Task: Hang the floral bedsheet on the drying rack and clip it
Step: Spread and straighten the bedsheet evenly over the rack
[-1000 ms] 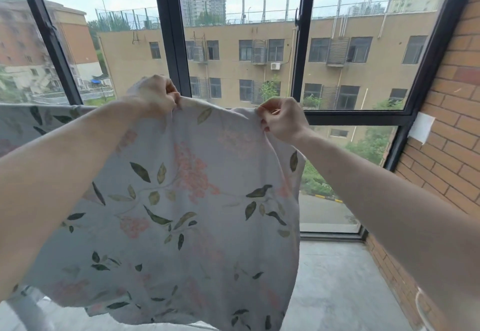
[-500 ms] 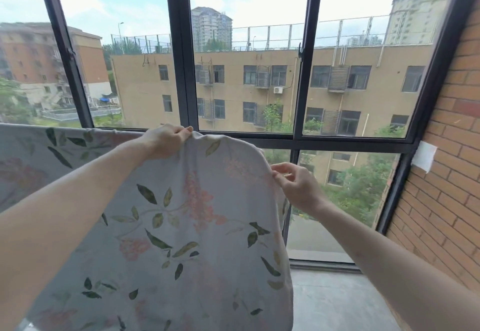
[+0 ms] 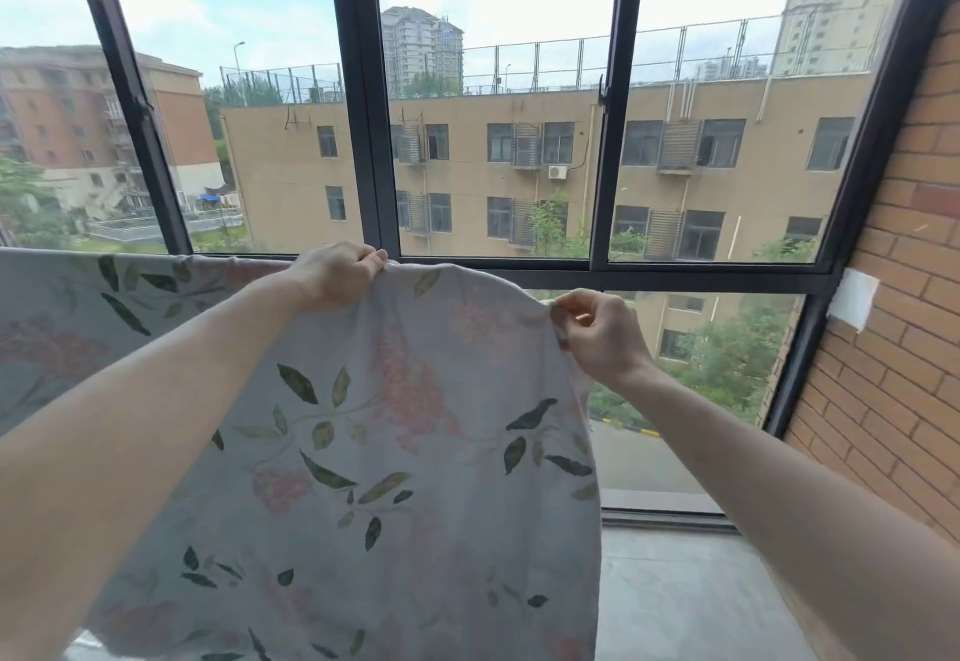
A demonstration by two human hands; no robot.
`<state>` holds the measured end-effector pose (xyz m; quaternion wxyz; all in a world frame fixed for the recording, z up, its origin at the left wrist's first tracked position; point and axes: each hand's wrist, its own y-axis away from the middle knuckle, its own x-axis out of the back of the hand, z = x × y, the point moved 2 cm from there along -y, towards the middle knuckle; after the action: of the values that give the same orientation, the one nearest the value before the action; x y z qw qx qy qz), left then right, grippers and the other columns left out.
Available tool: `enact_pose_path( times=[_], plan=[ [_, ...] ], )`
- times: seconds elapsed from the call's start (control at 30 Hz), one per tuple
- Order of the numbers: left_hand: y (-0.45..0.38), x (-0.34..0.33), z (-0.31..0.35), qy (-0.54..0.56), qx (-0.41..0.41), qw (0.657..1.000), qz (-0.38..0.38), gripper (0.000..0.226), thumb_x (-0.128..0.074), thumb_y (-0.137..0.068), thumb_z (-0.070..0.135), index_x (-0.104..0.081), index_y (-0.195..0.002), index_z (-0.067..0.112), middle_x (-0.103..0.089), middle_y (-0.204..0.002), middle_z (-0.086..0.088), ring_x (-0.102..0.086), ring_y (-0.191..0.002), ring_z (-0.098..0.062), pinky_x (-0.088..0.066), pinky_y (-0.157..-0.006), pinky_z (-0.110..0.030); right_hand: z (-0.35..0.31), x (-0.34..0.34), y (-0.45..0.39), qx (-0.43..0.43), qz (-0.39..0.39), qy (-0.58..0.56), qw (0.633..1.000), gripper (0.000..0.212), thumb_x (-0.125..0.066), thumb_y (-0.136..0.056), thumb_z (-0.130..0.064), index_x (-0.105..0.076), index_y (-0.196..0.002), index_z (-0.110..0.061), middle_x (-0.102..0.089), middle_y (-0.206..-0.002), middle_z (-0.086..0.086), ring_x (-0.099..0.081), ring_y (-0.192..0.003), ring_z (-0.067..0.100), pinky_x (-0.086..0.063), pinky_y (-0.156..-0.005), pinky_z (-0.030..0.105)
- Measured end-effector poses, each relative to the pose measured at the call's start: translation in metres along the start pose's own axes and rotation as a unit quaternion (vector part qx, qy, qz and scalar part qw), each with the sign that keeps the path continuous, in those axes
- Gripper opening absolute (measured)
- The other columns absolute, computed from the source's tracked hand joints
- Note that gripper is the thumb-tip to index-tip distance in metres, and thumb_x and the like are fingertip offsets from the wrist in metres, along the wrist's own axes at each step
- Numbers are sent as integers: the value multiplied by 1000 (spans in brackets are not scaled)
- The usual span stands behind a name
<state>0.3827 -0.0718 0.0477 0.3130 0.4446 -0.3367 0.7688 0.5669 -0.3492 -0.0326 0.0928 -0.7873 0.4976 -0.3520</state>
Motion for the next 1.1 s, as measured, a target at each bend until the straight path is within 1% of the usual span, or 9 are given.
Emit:
enact_pose_path(
  times=[0.07, 0.13, 0.27, 0.33, 0.5, 0.63, 0.83, 0.93, 1.1],
  plan=[
    [-2, 0, -2, 4, -2, 1000, 8, 42, -35, -110, 41, -68, -112, 16, -68, -117, -11, -58, -116, -36, -44, -101, -42, -4, -7, 4, -6, -120, 50, 992, 20, -60, -97, -14, -77, -93, -25, -75, -86, -11, -72, -82, 13, -57, -69, 26],
    [-3, 0, -2, 2, 1, 1000, 17, 37, -36, -110, 36, -68, -107, 17, -68, -114, -11, -59, -112, -35, -44, -97, -40, -7, -7, 9, -14, -162, 86, 983, 25, -58, -94, -6, -77, -98, -22, -75, -93, -11, -71, -89, 9, -59, -80, 27],
    [-7, -2, 0, -6, 5, 1000, 30, 38, -34, -111, 32, -66, -104, 12, -67, -116, -15, -58, -108, -35, -42, -91, -39, -30, 5, 11, 9, -10, 37, 999, 33, -59, -88, -4, -72, -110, -23, -72, -103, -13, -67, -90, 2, -56, -82, 24],
    [-9, -4, 2, -12, 8, 999, 41, 40, -32, -112, 31, -67, -111, 11, -66, -123, -18, -57, -115, -37, -40, -96, -40, -49, 2, 9, 52, 18, 22, 998, 34, -61, -89, -7, -72, -116, -25, -72, -109, -14, -67, -92, 0, -57, -83, 23],
    [-7, -12, 11, -17, 12, 998, 54, 44, -29, -112, 32, -65, -126, 10, -62, -134, -21, -55, -123, -39, -38, -104, -43, -82, -27, 5, 128, -30, 100, 986, 46, -62, -91, -15, -63, -137, -23, -68, -131, -2, -63, -116, 17, -52, -100, 34],
    [0, -12, 7, -20, 8, 999, 49, 49, -28, -113, 39, -62, -133, 12, -58, -141, -22, -51, -132, -39, -35, -111, -44, -79, -40, -1, 135, -36, 167, 976, 34, -58, -95, -15, -67, -126, -24, -73, -116, 4, -67, -103, 29, -55, -85, 39],
    [2, -9, -11, -14, -6, 999, 28, 43, -29, -110, 51, -61, -108, 21, -65, -123, -17, -56, -119, -39, -43, -104, -47, -69, -44, -12, 166, -40, 168, 971, 22, -61, -95, -20, -68, -113, -29, -75, -97, 0, -68, -87, 30, -57, -76, 43],
    [2, -9, -6, -22, 1, 999, 26, 41, -31, -110, 45, -61, -119, 19, -65, -124, -14, -55, -120, -38, -41, -103, -45, -67, -47, -20, 176, -42, 162, 970, 29, -62, -96, -17, -69, -123, -26, -76, -111, 1, -70, -98, 31, -58, -84, 45],
    [-9, -7, 4, -47, 10, 999, 11, 35, -30, -109, 45, -57, -110, 24, -64, -122, -13, -56, -116, -36, -44, -99, -45, -59, -47, -42, 176, -53, 167, 969, 40, -63, -98, -16, -66, -135, -28, -72, -127, -3, -68, -112, 25, -56, -95, 41]
  ],
)
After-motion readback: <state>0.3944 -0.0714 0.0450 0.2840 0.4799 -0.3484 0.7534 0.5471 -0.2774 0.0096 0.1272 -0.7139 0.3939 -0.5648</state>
